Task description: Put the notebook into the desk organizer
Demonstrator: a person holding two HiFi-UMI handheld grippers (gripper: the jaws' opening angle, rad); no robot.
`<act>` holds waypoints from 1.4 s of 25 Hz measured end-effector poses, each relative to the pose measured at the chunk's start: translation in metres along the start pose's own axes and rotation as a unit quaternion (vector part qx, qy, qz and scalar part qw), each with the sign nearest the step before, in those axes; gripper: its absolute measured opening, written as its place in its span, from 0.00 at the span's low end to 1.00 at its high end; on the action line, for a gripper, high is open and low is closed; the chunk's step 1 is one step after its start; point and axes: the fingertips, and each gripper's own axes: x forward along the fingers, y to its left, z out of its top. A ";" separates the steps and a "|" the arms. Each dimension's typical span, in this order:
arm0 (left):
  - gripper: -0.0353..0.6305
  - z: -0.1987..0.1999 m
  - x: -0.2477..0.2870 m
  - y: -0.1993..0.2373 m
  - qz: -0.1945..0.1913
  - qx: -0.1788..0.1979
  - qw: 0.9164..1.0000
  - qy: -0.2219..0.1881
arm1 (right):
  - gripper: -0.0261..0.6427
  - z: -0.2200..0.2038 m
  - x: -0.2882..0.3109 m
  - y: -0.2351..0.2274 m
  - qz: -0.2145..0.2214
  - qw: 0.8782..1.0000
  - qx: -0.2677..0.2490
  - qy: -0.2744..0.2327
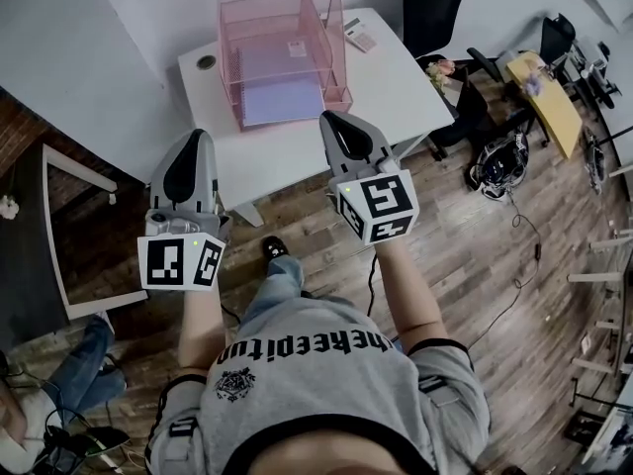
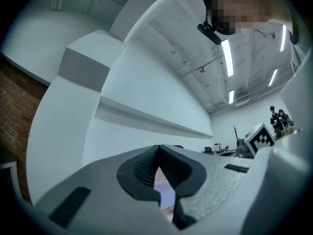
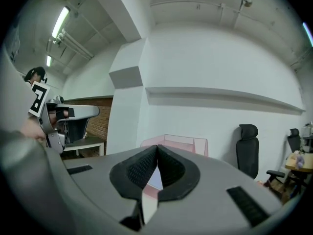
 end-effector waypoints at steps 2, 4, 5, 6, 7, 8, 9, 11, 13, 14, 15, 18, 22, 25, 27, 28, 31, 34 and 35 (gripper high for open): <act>0.06 0.002 -0.002 -0.003 -0.002 0.002 1.000 -0.002 | 0.04 0.004 -0.006 -0.001 -0.003 1.000 0.002 -0.006; 0.06 0.005 -0.003 -0.006 -0.005 0.003 1.000 -0.004 | 0.04 0.008 -0.011 -0.002 -0.006 1.000 0.005 -0.011; 0.06 0.006 -0.003 -0.007 -0.006 0.004 1.000 -0.004 | 0.04 0.011 -0.014 -0.002 -0.007 1.000 0.007 -0.015; 0.06 0.008 -0.004 -0.009 -0.006 0.004 1.000 -0.005 | 0.04 0.013 -0.017 -0.003 -0.010 1.000 0.008 -0.018; 0.06 0.009 -0.005 -0.009 -0.007 0.005 1.000 -0.005 | 0.04 0.016 -0.020 -0.004 -0.013 1.000 0.010 -0.022; 0.06 0.010 -0.005 -0.010 -0.007 0.005 1.000 -0.006 | 0.04 0.019 -0.023 -0.004 -0.016 0.999 0.011 -0.027; 0.06 0.011 -0.006 -0.011 -0.008 0.005 1.000 -0.008 | 0.04 0.022 -0.026 -0.005 -0.021 0.999 0.012 -0.032; 0.06 0.014 -0.008 -0.013 -0.010 0.006 1.000 -0.010 | 0.04 0.028 -0.033 -0.007 -0.029 0.999 0.012 -0.041; 0.06 0.018 -0.009 -0.016 -0.013 0.007 1.000 -0.014 | 0.04 0.034 -0.041 -0.007 -0.036 0.998 0.012 -0.049; 0.06 0.019 -0.010 -0.017 -0.015 0.007 1.000 -0.015 | 0.04 0.037 -0.045 -0.008 -0.039 0.998 0.013 -0.053; 0.06 0.021 -0.010 -0.019 -0.016 0.008 1.000 -0.017 | 0.04 0.040 -0.049 -0.008 -0.042 0.997 0.014 -0.057; 0.06 0.025 -0.013 -0.024 -0.019 0.009 1.000 -0.020 | 0.04 0.047 -0.060 -0.008 -0.050 0.996 0.022 -0.069; 0.06 0.030 -0.019 -0.030 -0.022 0.010 0.999 -0.025 | 0.04 0.052 -0.074 -0.007 -0.060 0.995 0.026 -0.081; 0.06 0.034 -0.024 -0.037 -0.024 0.012 0.999 -0.027 | 0.04 0.057 -0.087 -0.008 -0.071 0.993 0.029 -0.091; 0.06 0.036 -0.028 -0.040 -0.024 0.012 0.999 -0.029 | 0.04 0.059 -0.096 -0.009 -0.080 0.992 0.026 -0.097; 0.06 0.037 -0.030 -0.041 -0.024 0.013 0.999 -0.029 | 0.04 0.060 -0.099 -0.009 -0.084 0.991 0.024 -0.098; 0.06 0.040 -0.036 -0.044 -0.023 0.014 0.999 -0.030 | 0.04 0.061 -0.109 -0.008 -0.097 0.990 0.011 -0.100; 0.06 0.041 -0.039 -0.047 -0.024 0.015 0.999 -0.031 | 0.04 0.063 -0.117 -0.008 -0.110 0.989 0.003 -0.102; 0.06 0.042 -0.040 -0.049 -0.024 0.015 0.999 -0.031 | 0.04 0.064 -0.119 -0.008 -0.111 0.988 0.004 -0.104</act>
